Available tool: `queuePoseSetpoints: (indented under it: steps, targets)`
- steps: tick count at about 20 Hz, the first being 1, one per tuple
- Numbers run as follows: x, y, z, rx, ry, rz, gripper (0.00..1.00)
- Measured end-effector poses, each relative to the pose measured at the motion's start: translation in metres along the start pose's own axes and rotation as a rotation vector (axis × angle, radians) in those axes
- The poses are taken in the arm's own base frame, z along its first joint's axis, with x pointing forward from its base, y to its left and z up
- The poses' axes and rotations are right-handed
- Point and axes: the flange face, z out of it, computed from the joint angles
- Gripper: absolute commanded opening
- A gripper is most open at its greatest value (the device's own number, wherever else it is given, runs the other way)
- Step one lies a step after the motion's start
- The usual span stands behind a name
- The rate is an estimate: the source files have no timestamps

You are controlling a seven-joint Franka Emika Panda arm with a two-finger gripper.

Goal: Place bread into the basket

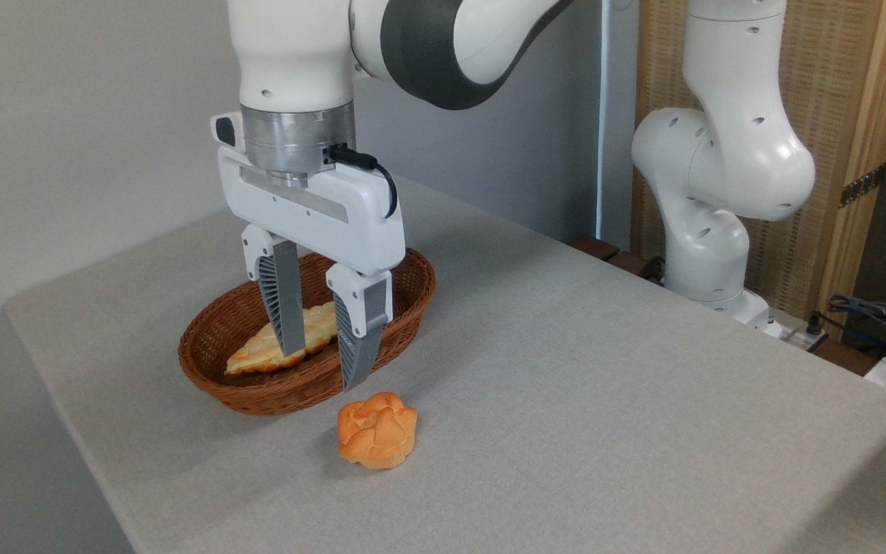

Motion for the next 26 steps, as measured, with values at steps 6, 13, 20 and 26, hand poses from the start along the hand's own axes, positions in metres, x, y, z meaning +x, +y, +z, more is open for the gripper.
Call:
queuePoseSetpoints:
  steps: [6,13,20,26]
  targets:
    - [0.000,0.000,0.000,-0.003,-0.004,0.000,1.00]
    - [-0.002,0.002,0.002,-0.012,-0.019,0.001,1.00]
    - [-0.010,0.007,0.019,-0.052,-0.080,0.007,1.00]
    - [-0.034,0.001,0.052,-0.097,-0.135,0.095,1.00]
